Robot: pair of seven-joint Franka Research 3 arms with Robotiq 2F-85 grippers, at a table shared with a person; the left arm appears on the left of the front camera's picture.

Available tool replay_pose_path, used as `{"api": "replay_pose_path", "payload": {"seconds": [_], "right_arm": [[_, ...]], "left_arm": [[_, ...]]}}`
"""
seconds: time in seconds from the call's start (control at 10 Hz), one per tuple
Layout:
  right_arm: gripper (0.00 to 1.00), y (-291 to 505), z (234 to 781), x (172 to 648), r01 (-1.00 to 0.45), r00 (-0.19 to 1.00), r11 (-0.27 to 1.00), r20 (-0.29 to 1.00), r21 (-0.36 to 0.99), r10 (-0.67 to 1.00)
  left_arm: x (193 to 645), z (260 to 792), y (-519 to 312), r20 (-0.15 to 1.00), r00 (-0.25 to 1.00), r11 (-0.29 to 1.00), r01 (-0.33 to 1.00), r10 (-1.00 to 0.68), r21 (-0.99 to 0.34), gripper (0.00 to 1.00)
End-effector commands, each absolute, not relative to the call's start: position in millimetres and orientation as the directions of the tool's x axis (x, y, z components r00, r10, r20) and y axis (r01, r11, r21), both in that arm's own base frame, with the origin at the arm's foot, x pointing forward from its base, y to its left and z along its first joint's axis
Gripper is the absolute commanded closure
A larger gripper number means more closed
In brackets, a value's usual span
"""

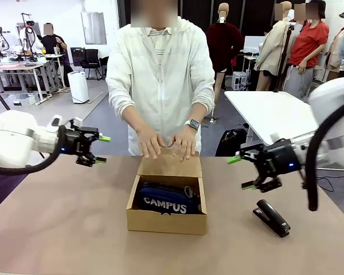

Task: Pack the items into the box.
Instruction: Close the Mailer Box.

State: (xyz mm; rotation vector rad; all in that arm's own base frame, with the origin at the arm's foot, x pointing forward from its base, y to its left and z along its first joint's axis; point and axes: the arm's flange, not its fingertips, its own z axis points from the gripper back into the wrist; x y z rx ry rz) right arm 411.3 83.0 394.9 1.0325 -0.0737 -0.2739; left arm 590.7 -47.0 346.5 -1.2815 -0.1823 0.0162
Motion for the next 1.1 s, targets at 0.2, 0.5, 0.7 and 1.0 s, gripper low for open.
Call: {"api": "replay_pose_path", "payload": {"seconds": [0.2,0.5,0.7,1.0], "right_arm": [[0.00,83.0,394.9,411.3,0.190,0.963,0.482,-0.068,0.855,-0.259],[0.00,86.4,388.2,451.2,0.170,0.956,0.422,-0.045,0.890,-0.290],[0.00,94.0,380.7,519.9,0.166,0.940,0.408,-0.018,0.898,-0.341],[0.00,118.4,341.2,585.9,0.267,0.912,0.464,-0.067,0.845,-0.404]], "left_arm": [[590.7,346.5,-47.0,0.126,0.985,0.287,0.089,0.113,-0.954,0.00],[619.5,337.6,-58.5,0.000,1.000,0.198,-0.005,0.025,-0.980,0.00],[690.9,317.9,-81.7,-0.166,0.984,0.276,-0.142,-0.064,-0.951,0.00],[753.6,291.4,-113.6,-0.192,0.981,0.231,-0.177,-0.042,-0.957,0.00]]}}
